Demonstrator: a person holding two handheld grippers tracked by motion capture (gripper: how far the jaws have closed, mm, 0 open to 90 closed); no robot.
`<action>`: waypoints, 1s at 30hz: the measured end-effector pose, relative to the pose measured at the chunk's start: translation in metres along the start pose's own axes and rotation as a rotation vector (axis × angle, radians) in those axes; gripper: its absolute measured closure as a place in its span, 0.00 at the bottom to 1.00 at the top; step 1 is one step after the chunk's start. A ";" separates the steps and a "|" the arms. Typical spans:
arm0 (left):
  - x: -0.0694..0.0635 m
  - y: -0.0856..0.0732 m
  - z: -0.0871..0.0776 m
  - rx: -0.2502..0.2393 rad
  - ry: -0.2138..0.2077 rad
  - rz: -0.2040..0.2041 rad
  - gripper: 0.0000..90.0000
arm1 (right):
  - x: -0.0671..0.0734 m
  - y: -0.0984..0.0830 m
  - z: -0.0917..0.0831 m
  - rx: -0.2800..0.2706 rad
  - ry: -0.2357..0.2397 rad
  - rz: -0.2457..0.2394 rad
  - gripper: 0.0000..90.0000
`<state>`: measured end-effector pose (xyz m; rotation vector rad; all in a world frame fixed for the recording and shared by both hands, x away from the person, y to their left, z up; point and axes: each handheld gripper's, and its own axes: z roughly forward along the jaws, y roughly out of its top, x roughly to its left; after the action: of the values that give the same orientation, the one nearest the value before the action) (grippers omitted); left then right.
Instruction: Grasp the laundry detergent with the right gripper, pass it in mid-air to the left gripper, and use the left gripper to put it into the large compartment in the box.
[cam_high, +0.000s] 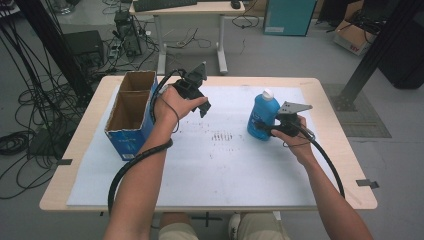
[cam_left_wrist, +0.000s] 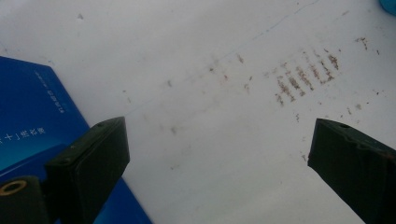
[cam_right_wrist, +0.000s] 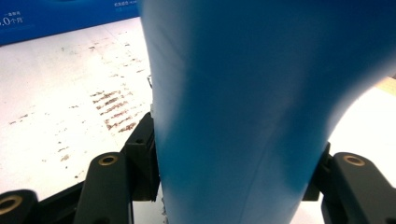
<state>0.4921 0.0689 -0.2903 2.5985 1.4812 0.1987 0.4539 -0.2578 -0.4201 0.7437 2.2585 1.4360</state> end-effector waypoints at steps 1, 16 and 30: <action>0.000 0.000 0.000 0.003 -0.002 0.000 0.06 | 0.000 0.000 0.000 0.001 0.001 -0.002 0.46; -0.005 0.000 -0.006 -0.003 0.009 0.006 0.06 | 0.000 0.000 0.000 0.002 0.002 -0.006 0.46; -0.005 0.001 -0.011 -0.009 0.015 0.009 0.06 | 0.000 0.001 0.000 0.006 0.004 -0.008 0.46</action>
<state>0.4882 0.0645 -0.2801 2.6027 1.4709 0.2256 0.4544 -0.2578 -0.4193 0.7331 2.2668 1.4292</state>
